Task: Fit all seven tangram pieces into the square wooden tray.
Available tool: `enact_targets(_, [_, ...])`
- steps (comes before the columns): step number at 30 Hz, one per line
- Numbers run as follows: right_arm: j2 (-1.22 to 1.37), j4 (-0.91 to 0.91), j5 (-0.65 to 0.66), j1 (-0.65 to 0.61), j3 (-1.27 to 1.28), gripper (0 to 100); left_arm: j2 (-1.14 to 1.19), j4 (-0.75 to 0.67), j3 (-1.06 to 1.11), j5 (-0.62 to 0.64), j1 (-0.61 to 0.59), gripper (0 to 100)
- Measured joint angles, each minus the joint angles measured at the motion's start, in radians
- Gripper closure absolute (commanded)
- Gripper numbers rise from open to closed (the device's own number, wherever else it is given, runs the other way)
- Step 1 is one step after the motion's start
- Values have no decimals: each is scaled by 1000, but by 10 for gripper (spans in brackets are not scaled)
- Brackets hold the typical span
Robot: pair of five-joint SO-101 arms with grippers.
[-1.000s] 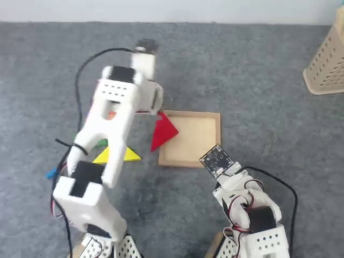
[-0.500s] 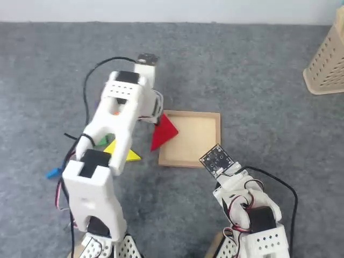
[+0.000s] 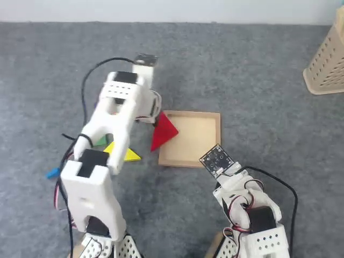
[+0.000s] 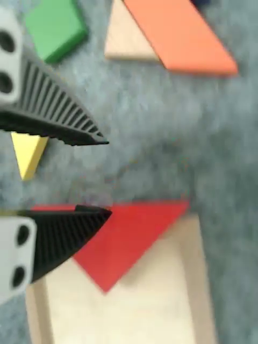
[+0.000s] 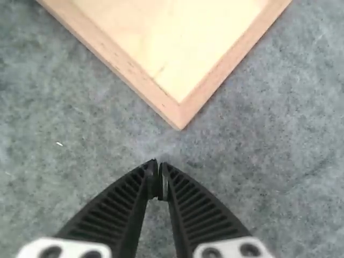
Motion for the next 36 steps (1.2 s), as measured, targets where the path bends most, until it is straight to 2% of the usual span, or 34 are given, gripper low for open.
enact_targets(4, [0,0,0,0,0,991,0,-6,0,0,-48,822])
enact_targets(15, [0,0,0,0,0,991,75,-34,0,0,-43,822])
enact_targets(28, [0,0,0,0,0,991,69,-14,0,2,118,822])
enact_targets(36, [0,0,0,-2,0,991,0,-14,0,2,127,822])
